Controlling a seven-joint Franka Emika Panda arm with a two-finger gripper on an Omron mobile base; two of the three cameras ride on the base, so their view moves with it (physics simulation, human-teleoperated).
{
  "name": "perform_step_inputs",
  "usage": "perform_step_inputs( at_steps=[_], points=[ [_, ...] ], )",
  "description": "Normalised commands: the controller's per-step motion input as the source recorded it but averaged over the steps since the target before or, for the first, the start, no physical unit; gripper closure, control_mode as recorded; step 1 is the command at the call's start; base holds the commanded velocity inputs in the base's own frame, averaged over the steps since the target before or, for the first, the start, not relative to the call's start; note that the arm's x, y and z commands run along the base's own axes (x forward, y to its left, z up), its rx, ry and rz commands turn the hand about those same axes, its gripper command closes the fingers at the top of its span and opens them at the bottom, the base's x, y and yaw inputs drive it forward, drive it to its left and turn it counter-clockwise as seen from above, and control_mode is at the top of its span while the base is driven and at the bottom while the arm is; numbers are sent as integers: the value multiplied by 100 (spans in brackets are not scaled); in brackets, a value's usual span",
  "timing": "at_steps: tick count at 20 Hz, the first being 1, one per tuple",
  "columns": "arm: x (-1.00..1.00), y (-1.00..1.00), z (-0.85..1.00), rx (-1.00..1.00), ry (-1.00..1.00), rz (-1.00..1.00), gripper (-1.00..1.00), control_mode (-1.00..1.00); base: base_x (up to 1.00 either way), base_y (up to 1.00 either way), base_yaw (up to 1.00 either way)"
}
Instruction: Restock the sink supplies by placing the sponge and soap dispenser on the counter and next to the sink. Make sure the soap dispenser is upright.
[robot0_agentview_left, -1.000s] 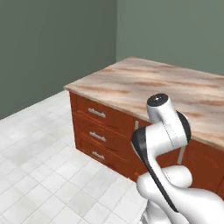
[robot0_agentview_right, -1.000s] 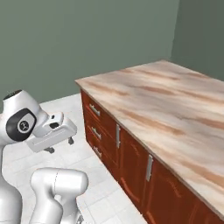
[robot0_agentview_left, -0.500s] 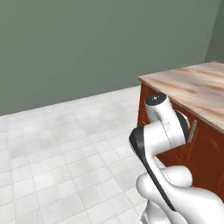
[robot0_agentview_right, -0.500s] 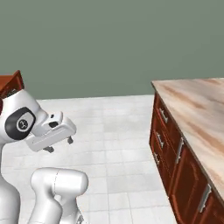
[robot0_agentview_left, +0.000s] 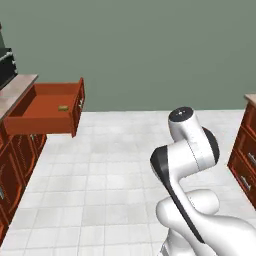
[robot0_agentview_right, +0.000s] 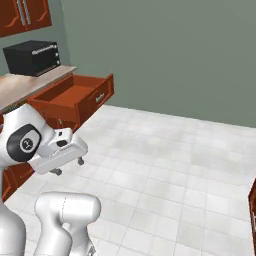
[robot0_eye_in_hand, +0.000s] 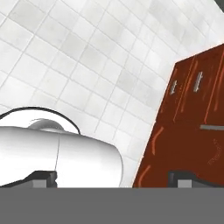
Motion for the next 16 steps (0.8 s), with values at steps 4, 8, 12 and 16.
perform_step_inputs(
  at_steps=[4,8,12,16],
  points=[
    [0,0,0,0,0,0,-100,100,79,59,58],
    [0,0,0,0,0,0,-100,100,100,29,44],
    [0,0,0,0,0,0,-100,100,100,5,26],
    [0,0,0,0,0,0,-100,100,100,18,11]
  ],
)
